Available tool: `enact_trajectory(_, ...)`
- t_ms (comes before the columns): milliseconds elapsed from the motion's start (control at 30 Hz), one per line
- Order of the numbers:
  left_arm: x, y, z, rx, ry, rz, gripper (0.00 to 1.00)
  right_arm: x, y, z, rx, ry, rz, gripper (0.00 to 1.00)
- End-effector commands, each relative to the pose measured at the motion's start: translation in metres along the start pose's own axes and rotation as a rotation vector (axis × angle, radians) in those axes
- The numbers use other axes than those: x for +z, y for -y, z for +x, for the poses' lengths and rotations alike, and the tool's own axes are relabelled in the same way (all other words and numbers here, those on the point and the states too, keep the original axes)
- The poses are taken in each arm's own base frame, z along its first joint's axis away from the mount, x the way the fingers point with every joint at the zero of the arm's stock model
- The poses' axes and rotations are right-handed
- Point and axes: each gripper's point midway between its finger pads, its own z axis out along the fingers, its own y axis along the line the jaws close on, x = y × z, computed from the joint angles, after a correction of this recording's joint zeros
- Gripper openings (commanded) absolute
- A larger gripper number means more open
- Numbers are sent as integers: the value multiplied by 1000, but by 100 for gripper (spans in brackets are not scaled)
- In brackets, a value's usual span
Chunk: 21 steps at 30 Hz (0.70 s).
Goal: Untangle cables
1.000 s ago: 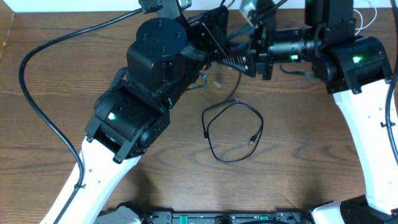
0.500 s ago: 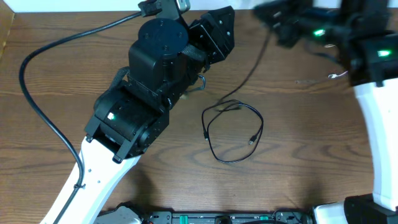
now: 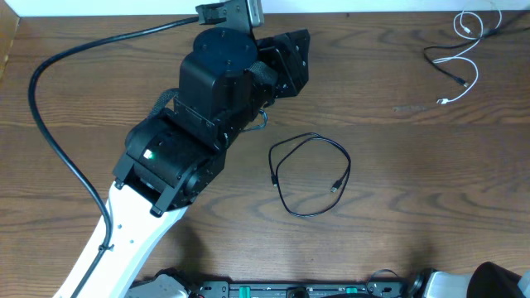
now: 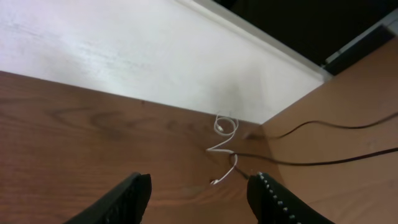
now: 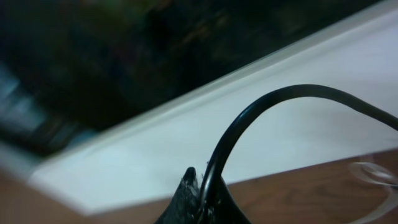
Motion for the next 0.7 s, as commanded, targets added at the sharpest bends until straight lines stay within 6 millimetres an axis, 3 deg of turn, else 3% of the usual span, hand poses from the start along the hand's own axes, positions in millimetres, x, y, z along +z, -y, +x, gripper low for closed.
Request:
enact_trajectory(0, 1, 0, 2, 51, -10, -2, 55, -17, 45, -26, 65, 92, 147, 1)
enact_trajectory(167, 2, -2, 4, 51, -18, -7, 56, -27, 115, -40, 108, 148, 333, 1)
enact_trajectory(300, 6, -3, 7, 52, -27, -14, 55, -20, 166, -35, 123, 135, 440, 1)
enact_trajectory(433, 11, -5, 9, 53, -35, -21, 55, -5, 208, -19, 125, 73, 493, 1)
enact_trajectory(667, 19, -8, 14, 56, -52, -34, 55, 12, 299, 31, 198, -48, 709, 1)
